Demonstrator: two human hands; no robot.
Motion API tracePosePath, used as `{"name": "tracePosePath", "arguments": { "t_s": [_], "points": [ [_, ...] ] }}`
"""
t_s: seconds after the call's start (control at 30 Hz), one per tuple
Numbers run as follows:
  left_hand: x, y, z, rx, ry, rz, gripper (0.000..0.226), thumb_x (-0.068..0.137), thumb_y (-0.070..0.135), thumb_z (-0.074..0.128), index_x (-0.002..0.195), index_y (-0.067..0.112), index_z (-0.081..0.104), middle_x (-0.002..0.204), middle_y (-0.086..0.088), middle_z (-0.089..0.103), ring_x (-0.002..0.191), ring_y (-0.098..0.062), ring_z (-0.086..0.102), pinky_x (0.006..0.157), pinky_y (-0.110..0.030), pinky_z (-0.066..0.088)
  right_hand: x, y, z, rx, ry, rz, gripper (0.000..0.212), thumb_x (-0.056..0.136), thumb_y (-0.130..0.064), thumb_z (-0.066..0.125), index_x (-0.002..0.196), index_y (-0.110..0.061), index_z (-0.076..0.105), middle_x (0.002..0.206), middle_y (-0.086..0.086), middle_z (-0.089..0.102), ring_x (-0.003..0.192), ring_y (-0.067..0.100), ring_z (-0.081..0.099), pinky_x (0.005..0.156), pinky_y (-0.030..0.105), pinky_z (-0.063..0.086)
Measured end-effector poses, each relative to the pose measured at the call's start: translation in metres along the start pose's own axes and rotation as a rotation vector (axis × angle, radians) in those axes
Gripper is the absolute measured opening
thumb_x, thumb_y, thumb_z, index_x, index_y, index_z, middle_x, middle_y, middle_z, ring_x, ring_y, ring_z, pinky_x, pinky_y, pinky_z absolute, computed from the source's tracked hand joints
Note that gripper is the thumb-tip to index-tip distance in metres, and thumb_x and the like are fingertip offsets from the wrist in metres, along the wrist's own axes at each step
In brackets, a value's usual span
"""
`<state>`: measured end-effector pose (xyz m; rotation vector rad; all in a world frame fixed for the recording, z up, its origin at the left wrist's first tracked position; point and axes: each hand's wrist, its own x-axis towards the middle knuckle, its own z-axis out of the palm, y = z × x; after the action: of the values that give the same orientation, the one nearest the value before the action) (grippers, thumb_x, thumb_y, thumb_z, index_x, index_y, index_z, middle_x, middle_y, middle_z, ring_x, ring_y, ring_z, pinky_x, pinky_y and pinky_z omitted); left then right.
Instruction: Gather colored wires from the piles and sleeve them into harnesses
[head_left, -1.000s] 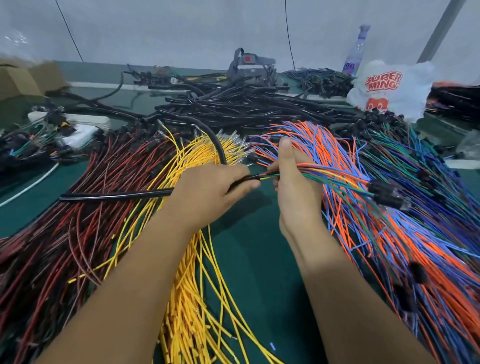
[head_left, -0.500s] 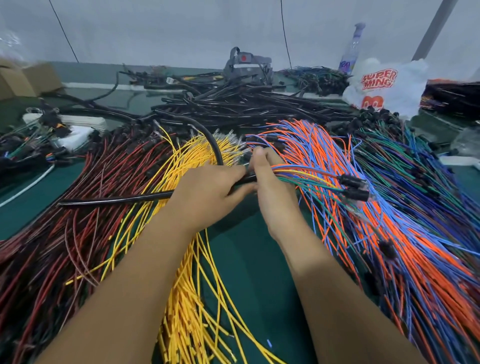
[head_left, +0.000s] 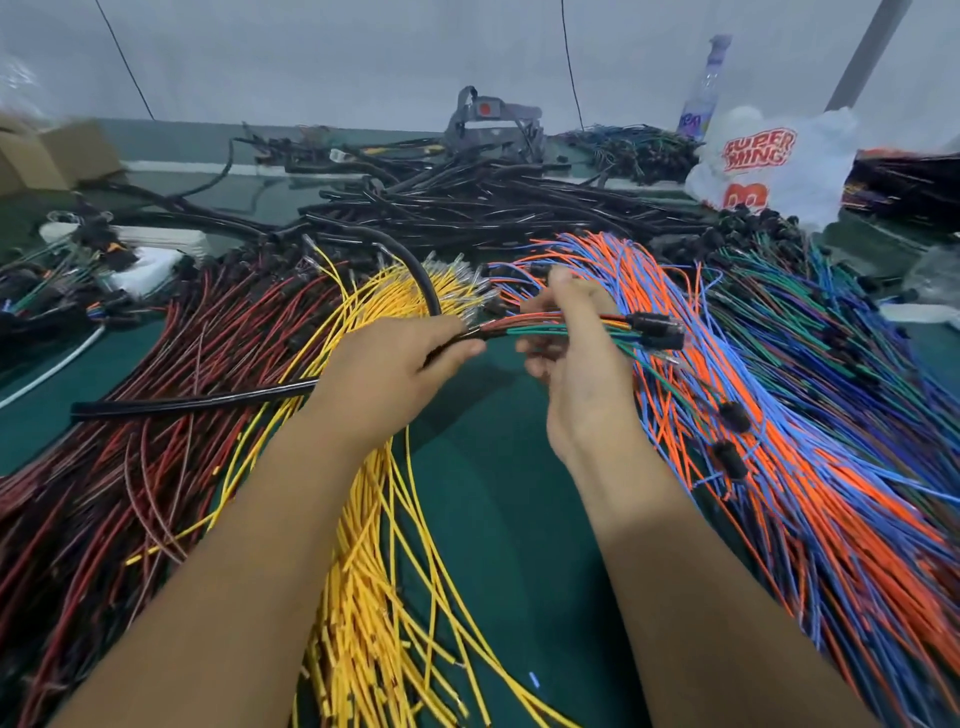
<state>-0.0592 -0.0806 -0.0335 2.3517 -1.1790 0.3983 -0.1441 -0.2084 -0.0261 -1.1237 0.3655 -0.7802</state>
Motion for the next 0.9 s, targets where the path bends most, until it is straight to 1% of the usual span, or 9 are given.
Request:
{"name": "tracePosePath", "arguments": {
  "t_s": [0.07,0.17,0.27,0.37,0.5,0.57,0.7,0.77,0.9],
  "points": [
    [0.0,-0.002,-0.001,0.03,0.002,0.025,0.039,0.09,0.056,0.035,0.096,0.027,0.062,0.063,0.007,0.054,0.057,-0.01,0.047,0.046,-0.025,0.028,0.0,0.0,-0.001,0.023,-0.023,0.001,0.023,0.097,-0.032,0.054,0.078,-0.02,0.056,0.072,0.0,0.07,0.05,0.011,0.058,0.043,0.017,0.037],
    [0.0,-0.003,0.001,0.055,0.007,0.055,0.034,0.091,0.055,0.038,0.101,0.03,0.06,0.074,0.007,0.06,0.069,-0.017,0.054,0.051,-0.026,0.035,0.0,0.0,-0.002,0.046,-0.079,-0.012,0.045,0.101,-0.035,0.046,0.068,-0.009,0.061,0.07,0.008,0.069,0.054,0.014,0.061,0.048,0.02,0.045],
    [0.0,-0.002,0.005,0.078,0.004,0.106,0.03,0.09,0.052,0.041,0.089,0.026,0.054,0.067,0.01,0.049,0.067,-0.016,0.047,0.052,-0.031,0.035,-0.001,0.003,-0.001,0.003,-0.087,-0.051,0.053,0.101,-0.036,0.045,0.059,-0.008,0.062,0.062,0.007,0.068,0.051,0.015,0.06,0.049,0.021,0.048],
    [0.001,0.002,0.006,0.087,-0.005,0.155,0.028,0.09,0.053,0.041,0.082,0.027,0.047,0.063,0.012,0.04,0.065,-0.016,0.042,0.051,-0.03,0.029,-0.001,0.007,0.002,-0.069,-0.05,-0.078,0.051,0.101,-0.036,0.046,0.061,-0.01,0.061,0.058,0.002,0.065,0.049,0.013,0.058,0.047,0.02,0.046],
    [-0.001,0.007,0.007,0.048,0.04,0.142,0.028,0.091,0.055,0.041,0.101,0.032,0.055,0.061,0.013,0.044,0.061,-0.015,0.045,0.048,-0.024,0.026,-0.002,0.011,0.004,-0.225,-0.017,-0.085,0.045,0.102,-0.038,0.043,0.063,-0.02,0.058,0.061,-0.009,0.06,0.059,0.004,0.056,0.057,0.02,0.044],
    [-0.002,0.009,0.007,0.009,0.045,0.125,0.022,0.093,0.052,0.044,0.106,0.037,0.055,0.057,0.015,0.041,0.058,-0.014,0.042,0.047,-0.022,0.024,-0.003,0.011,0.005,-0.183,-0.055,-0.044,0.044,0.103,-0.037,0.041,0.066,-0.02,0.058,0.063,-0.008,0.058,0.057,0.005,0.054,0.055,0.02,0.042],
    [0.0,0.008,0.009,-0.177,0.032,0.02,0.014,0.097,0.046,0.043,0.096,0.038,0.054,0.06,0.01,0.048,0.059,-0.01,0.045,0.05,-0.029,0.029,-0.003,0.004,0.005,0.112,-0.118,0.147,0.042,0.099,-0.042,0.043,0.069,-0.017,0.06,0.058,-0.004,0.05,0.046,0.008,0.037,0.046,0.021,0.027],
    [0.001,0.006,0.01,-0.215,0.038,-0.022,0.014,0.098,0.042,0.044,0.092,0.036,0.054,0.064,0.009,0.05,0.064,-0.015,0.047,0.054,-0.031,0.034,-0.002,0.001,0.003,0.21,-0.094,0.167,0.038,0.096,-0.04,0.05,0.067,-0.019,0.063,0.06,-0.005,0.054,0.048,0.009,0.038,0.047,0.021,0.028],
    [0.001,0.002,0.01,-0.083,0.041,0.013,0.022,0.098,0.042,0.042,0.107,0.03,0.058,0.068,0.008,0.052,0.069,-0.022,0.05,0.052,-0.031,0.033,0.0,0.0,0.001,0.182,-0.024,0.157,0.029,0.095,-0.033,0.057,0.071,-0.018,0.065,0.067,-0.007,0.061,0.05,0.007,0.043,0.044,0.017,0.032]
  ]
}}
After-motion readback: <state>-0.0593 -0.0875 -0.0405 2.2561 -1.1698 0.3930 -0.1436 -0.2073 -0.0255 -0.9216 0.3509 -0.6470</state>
